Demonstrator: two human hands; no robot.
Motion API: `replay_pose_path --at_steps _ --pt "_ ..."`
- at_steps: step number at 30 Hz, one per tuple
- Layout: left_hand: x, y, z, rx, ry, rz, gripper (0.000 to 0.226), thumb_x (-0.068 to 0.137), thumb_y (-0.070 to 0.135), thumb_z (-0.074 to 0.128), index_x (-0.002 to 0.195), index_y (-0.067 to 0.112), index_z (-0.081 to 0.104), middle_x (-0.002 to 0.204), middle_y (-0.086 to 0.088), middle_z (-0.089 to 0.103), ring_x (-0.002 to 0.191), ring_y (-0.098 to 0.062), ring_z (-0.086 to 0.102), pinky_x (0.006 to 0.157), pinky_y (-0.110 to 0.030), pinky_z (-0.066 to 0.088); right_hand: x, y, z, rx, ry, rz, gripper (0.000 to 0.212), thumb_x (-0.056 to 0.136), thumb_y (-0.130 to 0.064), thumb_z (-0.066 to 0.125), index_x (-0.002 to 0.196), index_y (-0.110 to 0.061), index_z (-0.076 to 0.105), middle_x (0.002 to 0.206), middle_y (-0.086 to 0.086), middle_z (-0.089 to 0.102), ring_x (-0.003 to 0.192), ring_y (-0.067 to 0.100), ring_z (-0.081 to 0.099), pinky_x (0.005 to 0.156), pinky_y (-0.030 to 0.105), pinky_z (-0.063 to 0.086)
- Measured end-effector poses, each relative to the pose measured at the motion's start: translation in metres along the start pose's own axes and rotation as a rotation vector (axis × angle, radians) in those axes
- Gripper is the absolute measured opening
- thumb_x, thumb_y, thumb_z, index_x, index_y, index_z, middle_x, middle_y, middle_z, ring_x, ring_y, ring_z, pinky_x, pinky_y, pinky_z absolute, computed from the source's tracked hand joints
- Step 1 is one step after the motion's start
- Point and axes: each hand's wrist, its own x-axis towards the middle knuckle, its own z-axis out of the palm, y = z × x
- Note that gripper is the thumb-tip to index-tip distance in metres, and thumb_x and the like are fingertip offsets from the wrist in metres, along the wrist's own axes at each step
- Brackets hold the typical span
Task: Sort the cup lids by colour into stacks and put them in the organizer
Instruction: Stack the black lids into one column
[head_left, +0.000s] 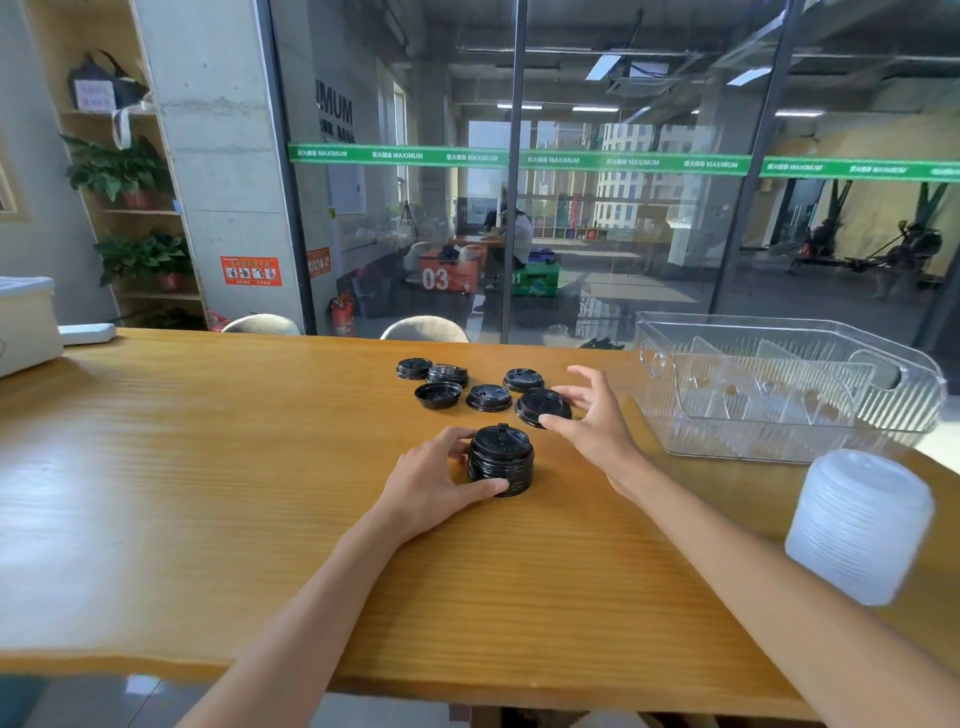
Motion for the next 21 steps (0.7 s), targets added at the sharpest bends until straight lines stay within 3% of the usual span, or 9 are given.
replay_pose_path --at_steps 4,10,15,19,21 --pt "-0.004 0.002 -0.002 -0.008 -0.019 -0.004 0.094 0.078 0.070 0.083 0.155 0.028 0.049 0.141 0.007 0.069 0.131 -0.009 0.061 0.117 -0.049 0.045 -0.024 -0.020 0.005 0.045 -0.070 -0.049 0.079 0.087 -0.015 0.085 0.151 -0.030 0.042 0.141 -0.005 0.065 0.133 0.014 0.054 0.114 0.037 0.038" --pt "-0.005 0.002 -0.003 -0.025 -0.032 -0.011 0.095 0.077 0.070 0.085 0.152 0.023 0.052 0.143 0.007 0.068 0.130 -0.008 0.061 0.115 -0.044 0.048 -0.032 -0.036 0.000 0.090 -0.046 -0.043 0.073 0.090 -0.016 0.084 0.150 -0.029 0.044 0.143 -0.004 0.065 0.135 0.016 0.054 0.117 0.038 0.039" --pt "-0.004 0.000 -0.002 -0.029 -0.032 -0.008 0.096 0.076 0.070 0.086 0.153 0.022 0.052 0.142 0.006 0.068 0.131 -0.009 0.062 0.114 -0.044 0.050 -0.039 -0.038 0.002 0.112 -0.150 -0.051 0.070 0.091 -0.015 0.084 0.148 -0.032 0.046 0.139 -0.011 0.067 0.129 -0.003 0.056 0.110 0.028 0.041" --pt "-0.004 -0.001 -0.001 -0.024 -0.017 0.003 0.094 0.076 0.069 0.086 0.151 0.022 0.054 0.139 0.005 0.070 0.129 -0.010 0.063 0.113 -0.043 0.052 -0.047 -0.037 0.008 0.091 -0.220 -0.057 0.068 0.093 -0.016 0.082 0.148 -0.033 0.047 0.140 -0.013 0.068 0.137 0.007 0.056 0.120 0.038 0.041" --pt "-0.004 -0.001 0.000 -0.020 -0.014 0.005 0.094 0.076 0.069 0.086 0.151 0.021 0.054 0.139 0.005 0.070 0.129 -0.010 0.064 0.113 -0.043 0.051 -0.052 -0.036 0.011 0.069 -0.247 -0.066 0.066 0.093 -0.015 0.081 0.147 -0.033 0.048 0.141 -0.013 0.068 0.137 0.005 0.057 0.122 0.043 0.041"
